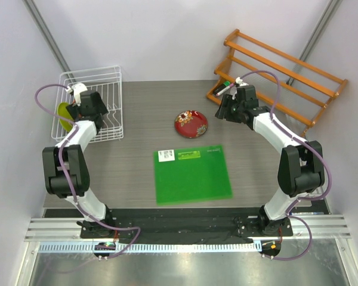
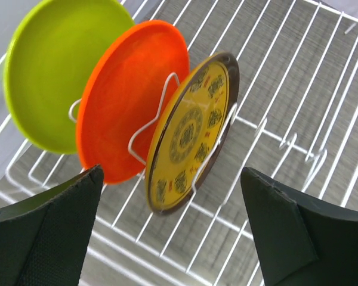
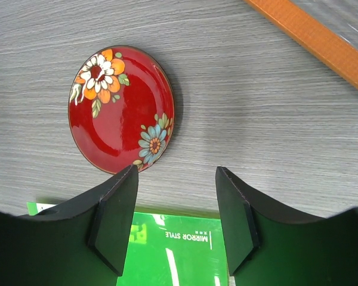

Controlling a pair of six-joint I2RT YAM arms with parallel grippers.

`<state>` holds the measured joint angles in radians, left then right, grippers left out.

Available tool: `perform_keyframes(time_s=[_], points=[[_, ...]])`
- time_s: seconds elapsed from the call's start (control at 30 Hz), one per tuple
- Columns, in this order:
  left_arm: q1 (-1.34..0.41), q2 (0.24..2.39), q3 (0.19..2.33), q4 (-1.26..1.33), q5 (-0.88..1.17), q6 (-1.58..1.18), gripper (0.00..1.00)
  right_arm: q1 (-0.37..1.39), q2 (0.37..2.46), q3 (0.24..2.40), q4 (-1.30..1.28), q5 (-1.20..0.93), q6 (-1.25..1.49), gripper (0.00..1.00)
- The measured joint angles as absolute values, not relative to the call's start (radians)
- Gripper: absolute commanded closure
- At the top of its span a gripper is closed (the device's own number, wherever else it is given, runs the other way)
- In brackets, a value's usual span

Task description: Unload the plates from the dish rack

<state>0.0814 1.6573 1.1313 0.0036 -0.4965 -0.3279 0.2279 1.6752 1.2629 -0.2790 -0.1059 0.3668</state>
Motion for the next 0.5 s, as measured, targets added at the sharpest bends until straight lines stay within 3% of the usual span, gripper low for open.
perform_keyframes(time_s=[0.4,0.5], points=[[0.124,1.799,1.198,0.056,-0.468,-0.331,0.55,0.228,1.728,1.263,-0.278,-0.114,0.364,0.40],[0.128,1.804,1.204,0.055,-0.470,-0.333,0.56,0.228,1.735,1.263,-0.278,-0.116,0.362,0.40]])
